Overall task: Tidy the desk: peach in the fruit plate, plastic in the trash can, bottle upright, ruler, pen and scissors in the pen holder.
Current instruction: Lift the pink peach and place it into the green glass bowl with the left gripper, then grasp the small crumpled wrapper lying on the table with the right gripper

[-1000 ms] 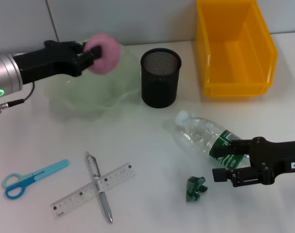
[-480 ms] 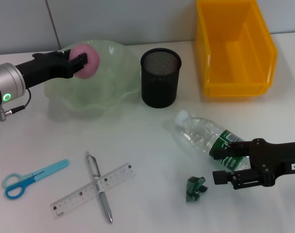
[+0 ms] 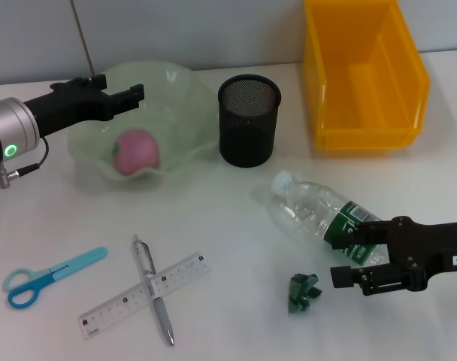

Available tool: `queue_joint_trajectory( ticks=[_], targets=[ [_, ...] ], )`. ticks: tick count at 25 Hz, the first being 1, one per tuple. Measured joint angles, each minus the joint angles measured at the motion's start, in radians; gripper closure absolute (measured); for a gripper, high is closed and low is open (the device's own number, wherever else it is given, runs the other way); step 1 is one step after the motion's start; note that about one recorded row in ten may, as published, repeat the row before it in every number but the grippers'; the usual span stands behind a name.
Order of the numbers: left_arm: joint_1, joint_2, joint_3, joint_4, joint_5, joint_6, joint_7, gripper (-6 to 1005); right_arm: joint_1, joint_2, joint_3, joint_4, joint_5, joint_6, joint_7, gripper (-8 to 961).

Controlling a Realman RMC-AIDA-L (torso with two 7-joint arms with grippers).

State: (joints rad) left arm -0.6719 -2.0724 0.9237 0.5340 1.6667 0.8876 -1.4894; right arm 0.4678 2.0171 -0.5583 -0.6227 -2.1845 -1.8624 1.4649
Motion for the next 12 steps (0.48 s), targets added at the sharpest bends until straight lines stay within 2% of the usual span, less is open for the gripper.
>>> queue_joint_trajectory(
  ticks=[5, 12],
  targets=[
    [0.001, 0.0, 0.0, 0.0, 0.0, 0.005, 0.0, 193, -0.002, 0.0, 0.0, 0.0, 0.0, -0.001, 0.0, 212],
    [0.003, 0.0, 0.0, 0.0, 0.0, 0.015, 0.0, 187, -0.003, 0.0, 0.0, 0.0, 0.0, -0.002, 0.0, 214]
  ],
)
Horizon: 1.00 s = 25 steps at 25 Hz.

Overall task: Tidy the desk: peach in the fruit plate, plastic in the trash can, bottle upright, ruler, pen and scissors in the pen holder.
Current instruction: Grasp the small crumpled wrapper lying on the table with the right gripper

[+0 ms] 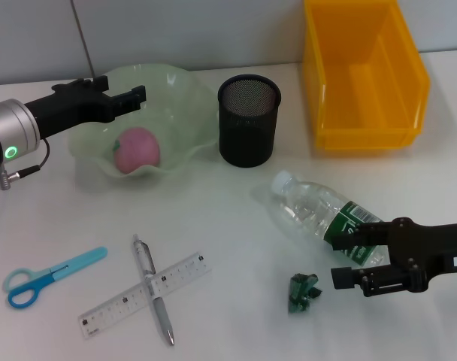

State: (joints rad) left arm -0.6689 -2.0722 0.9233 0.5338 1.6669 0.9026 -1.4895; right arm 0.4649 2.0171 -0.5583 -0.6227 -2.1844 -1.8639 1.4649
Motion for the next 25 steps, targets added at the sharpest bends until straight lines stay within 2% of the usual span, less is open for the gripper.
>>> queue_joint_trajectory(
  ticks=[3, 7, 10, 11, 12, 13, 15, 17, 19, 23, 25],
  targets=[
    [0.001, 0.001, 0.0, 0.002, -0.001, 0.016, -0.002, 187, 0.001, 0.0, 0.0, 0.0, 0.0, 0.0, 0.0, 215],
    [0.005, 0.006, -0.007, 0.012, -0.004, 0.107, -0.008, 186, 0.002, 0.0, 0.003, -0.004, 0.001, 0.0, 0.0, 217],
    [0.026, 0.014, -0.014, 0.052, -0.02, 0.306, -0.015, 186, 0.005, -0.001, 0.005, -0.006, 0.001, 0.0, 0.0, 217],
    [0.026, 0.014, -0.014, 0.052, -0.02, 0.306, -0.015, 186, 0.007, -0.001, 0.005, -0.007, 0.001, 0.0, 0.0, 218],
    [0.044, 0.019, -0.015, 0.088, -0.024, 0.437, -0.018, 186, 0.008, -0.002, 0.003, -0.007, 0.001, 0.0, 0.0, 218],
    [0.049, 0.023, -0.015, 0.096, -0.024, 0.489, -0.021, 186, 0.009, -0.003, 0.003, -0.008, 0.002, 0.0, 0.0, 218],
    [0.052, 0.03, -0.013, 0.099, -0.021, 0.559, -0.026, 186, 0.013, -0.005, 0.001, -0.008, 0.004, 0.0, 0.0, 219],
    [0.052, 0.03, -0.013, 0.099, -0.021, 0.559, -0.026, 187, 0.019, -0.008, 0.0, -0.008, 0.004, -0.003, 0.0, 220],
    [0.066, 0.039, -0.001, 0.095, 0.001, 0.664, -0.028, 187, 0.022, -0.01, 0.0, -0.008, 0.004, -0.007, 0.0, 220],
    [0.075, 0.039, 0.0, 0.096, 0.015, 0.694, -0.028, 187, 0.026, -0.015, 0.0, -0.017, 0.004, -0.016, 0.0, 222],
    [0.115, 0.026, 0.0, 0.098, 0.084, 0.796, -0.006, 187, 0.028, -0.015, -0.001, -0.027, 0.003, -0.02, 0.0, 222]
  ],
)
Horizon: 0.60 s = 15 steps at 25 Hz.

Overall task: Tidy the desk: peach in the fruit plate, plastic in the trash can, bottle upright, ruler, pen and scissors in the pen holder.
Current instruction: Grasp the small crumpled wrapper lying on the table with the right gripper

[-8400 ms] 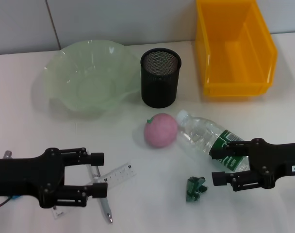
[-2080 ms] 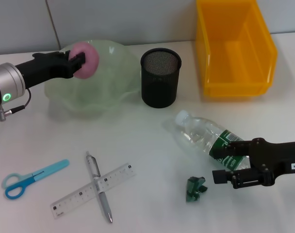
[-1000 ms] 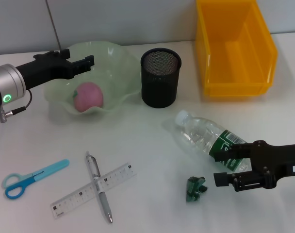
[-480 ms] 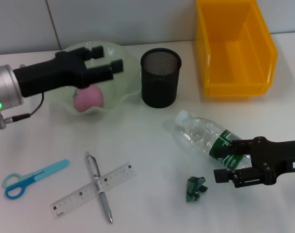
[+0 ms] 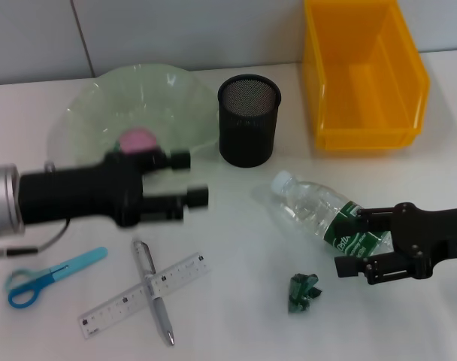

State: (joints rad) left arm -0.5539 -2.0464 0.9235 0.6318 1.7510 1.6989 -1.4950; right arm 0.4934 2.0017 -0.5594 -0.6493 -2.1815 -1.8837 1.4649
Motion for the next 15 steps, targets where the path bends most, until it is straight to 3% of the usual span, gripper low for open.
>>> queue_joint_trajectory(
  ticks=[7, 15],
  targets=[
    [0.016, -0.018, 0.018, 0.003, 0.156, 0.047, 0.078, 187, 0.018, -0.009, -0.066, -0.035, -0.006, -0.019, 0.022, 224],
    [0.029, -0.019, 0.06, 0.004, 0.186, 0.04, 0.116, 186, 0.08, -0.012, -0.207, -0.235, -0.02, -0.093, 0.187, 227]
  ],
)
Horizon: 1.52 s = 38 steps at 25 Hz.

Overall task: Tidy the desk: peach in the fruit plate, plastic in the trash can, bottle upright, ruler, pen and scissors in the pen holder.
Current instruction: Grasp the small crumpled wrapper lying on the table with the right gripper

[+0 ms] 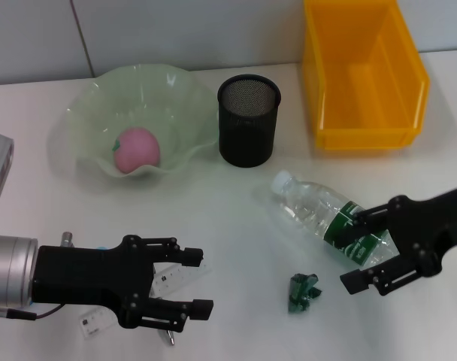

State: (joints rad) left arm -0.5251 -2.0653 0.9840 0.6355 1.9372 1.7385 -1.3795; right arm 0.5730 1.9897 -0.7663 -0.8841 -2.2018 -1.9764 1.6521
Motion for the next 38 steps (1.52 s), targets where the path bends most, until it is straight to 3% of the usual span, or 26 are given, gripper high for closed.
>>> queue_joint_trajectory(
  ticks=[8, 15, 23, 38],
  targets=[
    [0.012, 0.002, 0.001, 0.014, -0.001, 0.01, 0.013, 187, 0.193, -0.008, -0.123, -0.076, -0.131, -0.053, 0.112, 229],
    [0.019, 0.004, -0.007, 0.014, -0.003, 0.006, 0.021, 186, 0.294, 0.035, -0.241, -0.077, -0.239, 0.013, 0.115, 231],
    [0.024, 0.003, -0.008, 0.015, -0.007, 0.005, 0.02, 186, 0.305, 0.081, -0.39, -0.07, -0.265, 0.126, 0.107, 234],
    [0.023, 0.004, -0.009, 0.015, -0.007, 0.008, 0.007, 187, 0.298, 0.087, -0.463, 0.045, -0.257, 0.255, 0.067, 239]
  ],
)
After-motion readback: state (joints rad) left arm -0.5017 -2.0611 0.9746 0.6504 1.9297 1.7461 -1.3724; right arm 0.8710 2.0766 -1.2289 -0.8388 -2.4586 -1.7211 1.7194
